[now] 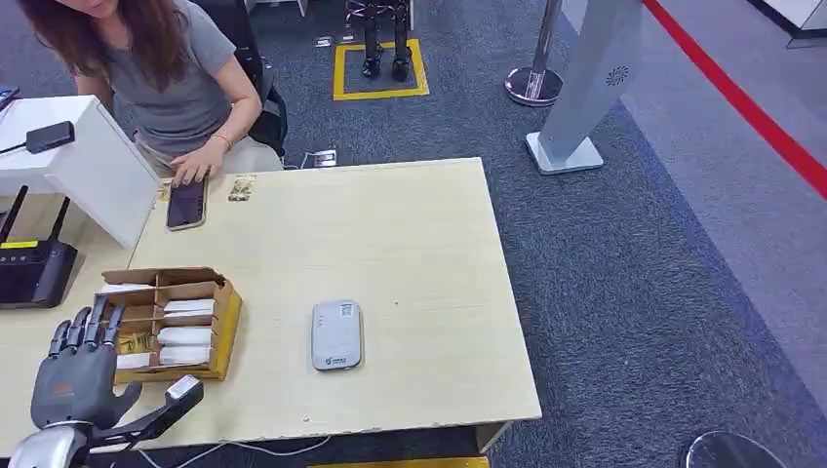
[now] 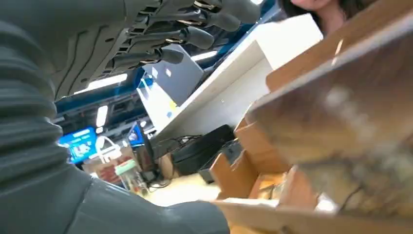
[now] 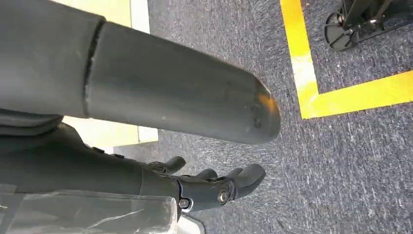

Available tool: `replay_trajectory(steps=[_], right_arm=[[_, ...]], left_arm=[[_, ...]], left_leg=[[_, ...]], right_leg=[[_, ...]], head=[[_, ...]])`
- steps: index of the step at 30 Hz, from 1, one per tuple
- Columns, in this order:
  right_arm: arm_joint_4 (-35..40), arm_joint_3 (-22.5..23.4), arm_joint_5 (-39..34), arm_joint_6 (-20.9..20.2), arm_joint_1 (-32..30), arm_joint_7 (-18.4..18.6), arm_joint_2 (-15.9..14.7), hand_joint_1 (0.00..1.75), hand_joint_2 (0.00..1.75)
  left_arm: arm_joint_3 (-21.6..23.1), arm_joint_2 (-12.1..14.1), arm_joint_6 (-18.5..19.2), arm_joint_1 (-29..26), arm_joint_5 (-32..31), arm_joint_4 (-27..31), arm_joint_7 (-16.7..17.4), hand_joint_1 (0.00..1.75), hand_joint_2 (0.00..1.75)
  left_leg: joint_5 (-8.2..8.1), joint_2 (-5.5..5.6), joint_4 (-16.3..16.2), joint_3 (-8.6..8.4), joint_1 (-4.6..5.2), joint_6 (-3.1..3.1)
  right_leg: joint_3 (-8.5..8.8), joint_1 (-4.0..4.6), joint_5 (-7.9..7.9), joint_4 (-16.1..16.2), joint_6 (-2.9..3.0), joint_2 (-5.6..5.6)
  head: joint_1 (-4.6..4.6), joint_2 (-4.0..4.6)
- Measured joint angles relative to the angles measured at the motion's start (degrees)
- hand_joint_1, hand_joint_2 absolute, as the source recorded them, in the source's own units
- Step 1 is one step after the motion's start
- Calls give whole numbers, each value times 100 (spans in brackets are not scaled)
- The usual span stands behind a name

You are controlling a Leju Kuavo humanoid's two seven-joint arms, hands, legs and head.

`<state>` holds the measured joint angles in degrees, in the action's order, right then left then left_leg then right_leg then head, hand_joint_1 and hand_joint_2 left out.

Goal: Pass the card to the sensor for recognition and then transmit it.

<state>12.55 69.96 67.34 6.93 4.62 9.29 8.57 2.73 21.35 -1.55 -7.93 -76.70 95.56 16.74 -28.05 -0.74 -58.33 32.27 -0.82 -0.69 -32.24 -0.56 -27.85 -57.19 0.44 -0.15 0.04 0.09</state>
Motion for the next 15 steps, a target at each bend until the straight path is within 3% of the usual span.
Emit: replay_trajectory(steps=[7,15], right_arm=[[0,20,0,15,-3,0,0,0,0],[2,22,4,15,1,-20,0,0,0]], left_arm=[[-2,186,273,-118,-175,188,218,0,175],[-2,280,435,-68,-164,271,142,0,175]], left_leg=[[0,0,0,1,0,0],[0,2,0,0,0,0]], right_leg=[[1,0,0,0,0,-1],[0,0,0,0,0,-1]], head=[[-4,0],[-7,0]])
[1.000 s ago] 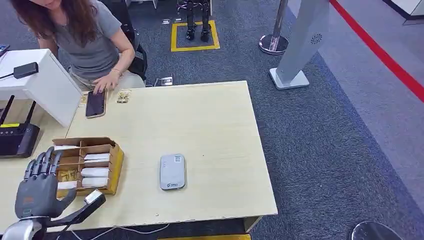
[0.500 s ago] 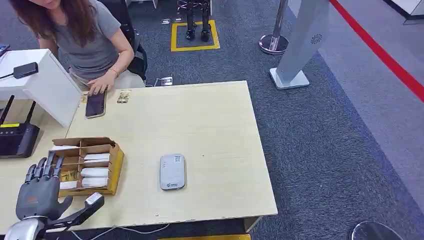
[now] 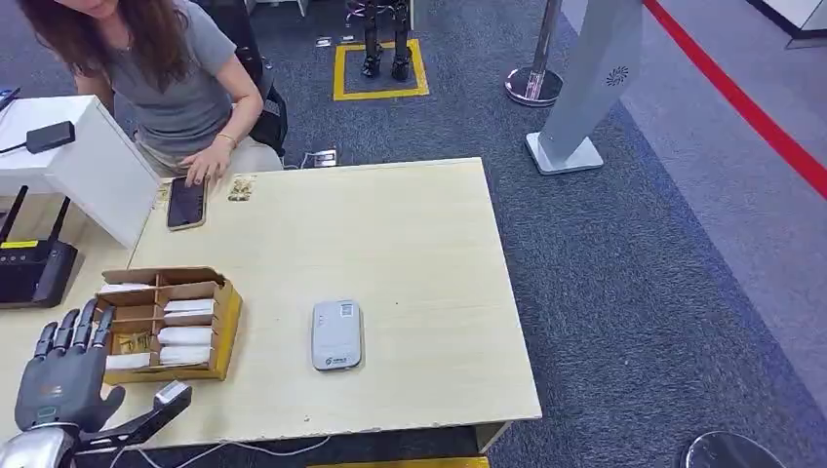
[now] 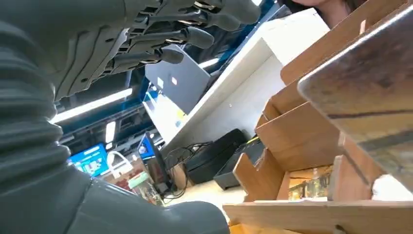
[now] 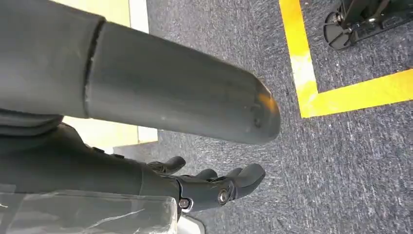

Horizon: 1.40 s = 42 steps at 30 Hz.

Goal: Pass the card to the sensor for recognition and then transmit it.

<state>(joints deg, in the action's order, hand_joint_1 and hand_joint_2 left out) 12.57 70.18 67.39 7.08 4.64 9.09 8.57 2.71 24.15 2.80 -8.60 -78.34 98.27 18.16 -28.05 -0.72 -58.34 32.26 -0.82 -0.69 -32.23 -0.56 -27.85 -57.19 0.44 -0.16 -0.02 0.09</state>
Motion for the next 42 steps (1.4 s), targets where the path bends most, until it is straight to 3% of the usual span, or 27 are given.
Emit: replay_trajectory(steps=[25,35,42], right_arm=[[0,4,-4,2,-1,-2,0,0,0],[0,98,-118,17,0,-31,0,0,0],[31,55,210,74,-12,85,-2,0,0]], left_arm=[[26,-9,-44,116,-2,0,-164,0,175],[597,-109,-125,96,-183,116,-247,0,175],[866,142,-284,-215,-426,293,-122,0,175]], left_leg=[[0,-1,0,-1,0,0],[0,-2,0,0,1,0],[-1,1,0,1,-1,-1]], right_leg=[[-1,0,0,0,0,1],[0,-1,0,0,0,2],[-2,0,-1,0,1,1]], head=[[0,0],[2,0],[-2,0]])
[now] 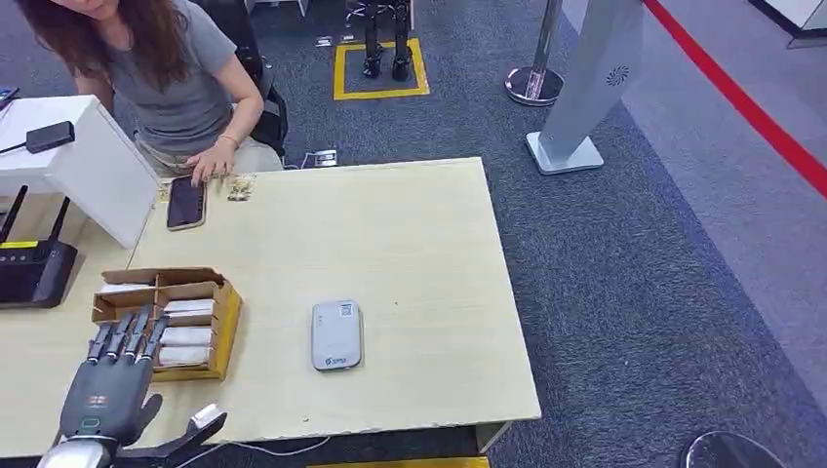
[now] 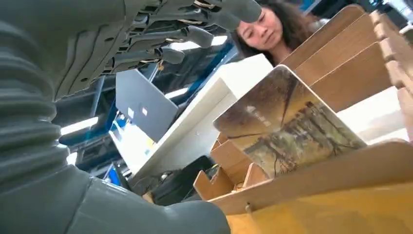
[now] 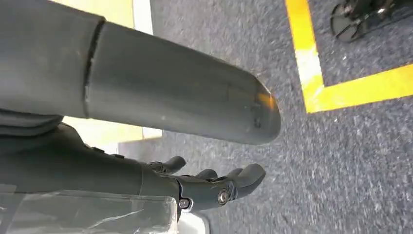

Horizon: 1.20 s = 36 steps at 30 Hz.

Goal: Pass the card to the sensor for recognition and then transmit it.

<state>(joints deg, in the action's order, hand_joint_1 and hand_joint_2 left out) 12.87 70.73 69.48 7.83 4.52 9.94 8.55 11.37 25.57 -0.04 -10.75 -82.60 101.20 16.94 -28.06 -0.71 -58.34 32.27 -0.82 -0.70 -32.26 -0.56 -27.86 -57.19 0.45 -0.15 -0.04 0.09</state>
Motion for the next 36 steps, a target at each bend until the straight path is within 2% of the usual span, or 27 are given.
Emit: replay_trajectory(steps=[17,24,36], right_arm=[[52,-87,111,42,-10,37,-31,0,0],[61,-118,199,68,-28,118,-31,0,0],[70,-159,210,83,-50,120,-33,0,0]], left_arm=[[413,13,63,193,-61,-29,-44,0,175],[524,-262,-48,478,-144,-265,-81,0,175],[527,-435,-120,536,-199,-417,-68,0,175]], left_leg=[[1,-2,0,-2,1,1],[1,-3,0,-2,2,1],[1,-3,0,-1,1,1]], right_leg=[[0,-1,2,0,-1,1],[2,-1,3,0,-1,1],[1,-1,2,0,-1,1]], head=[[0,0],[0,0],[0,0]])
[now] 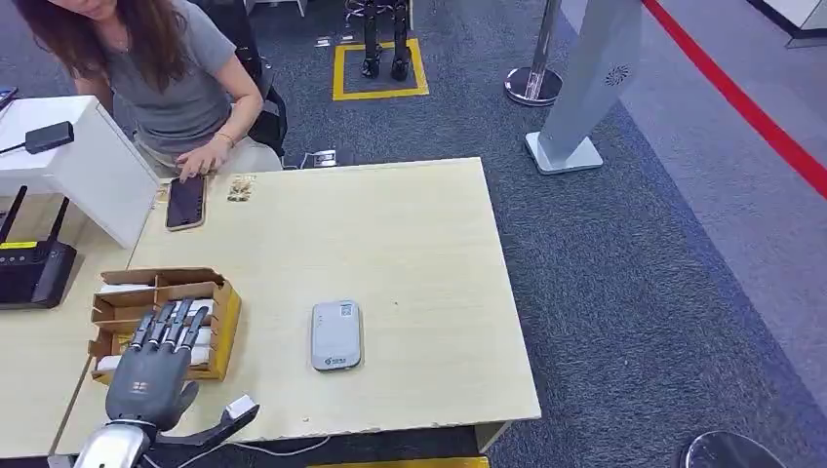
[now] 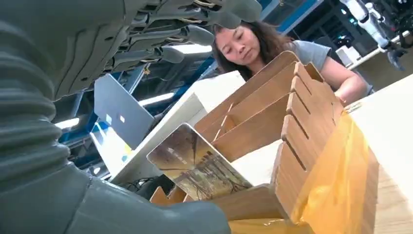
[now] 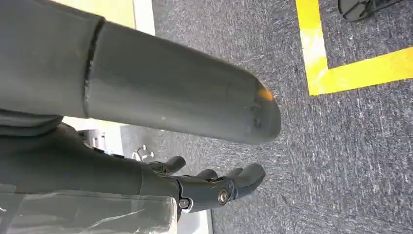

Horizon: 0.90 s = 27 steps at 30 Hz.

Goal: Pass the card to the sensor for recognition and then transmit it.

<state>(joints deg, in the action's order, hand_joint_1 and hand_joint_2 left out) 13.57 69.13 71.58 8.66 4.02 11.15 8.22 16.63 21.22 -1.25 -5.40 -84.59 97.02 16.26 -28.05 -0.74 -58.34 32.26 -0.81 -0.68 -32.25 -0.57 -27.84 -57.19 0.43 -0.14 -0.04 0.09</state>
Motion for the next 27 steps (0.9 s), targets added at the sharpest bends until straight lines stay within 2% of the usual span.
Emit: replay_trajectory(steps=[15,27], right_arm=[[35,-42,101,-4,-10,-68,-26,0,0],[37,-77,214,-35,-8,-103,-26,0,0]], left_arm=[[0,-155,-46,-89,-201,-2,282,0,175],[0,-258,90,-150,-359,-2,470,0,175]], left_leg=[[0,1,0,1,0,0],[0,1,0,1,0,0]], right_leg=[[1,0,0,0,0,-1],[1,0,0,0,0,-1]], head=[[0,0],[2,0]])
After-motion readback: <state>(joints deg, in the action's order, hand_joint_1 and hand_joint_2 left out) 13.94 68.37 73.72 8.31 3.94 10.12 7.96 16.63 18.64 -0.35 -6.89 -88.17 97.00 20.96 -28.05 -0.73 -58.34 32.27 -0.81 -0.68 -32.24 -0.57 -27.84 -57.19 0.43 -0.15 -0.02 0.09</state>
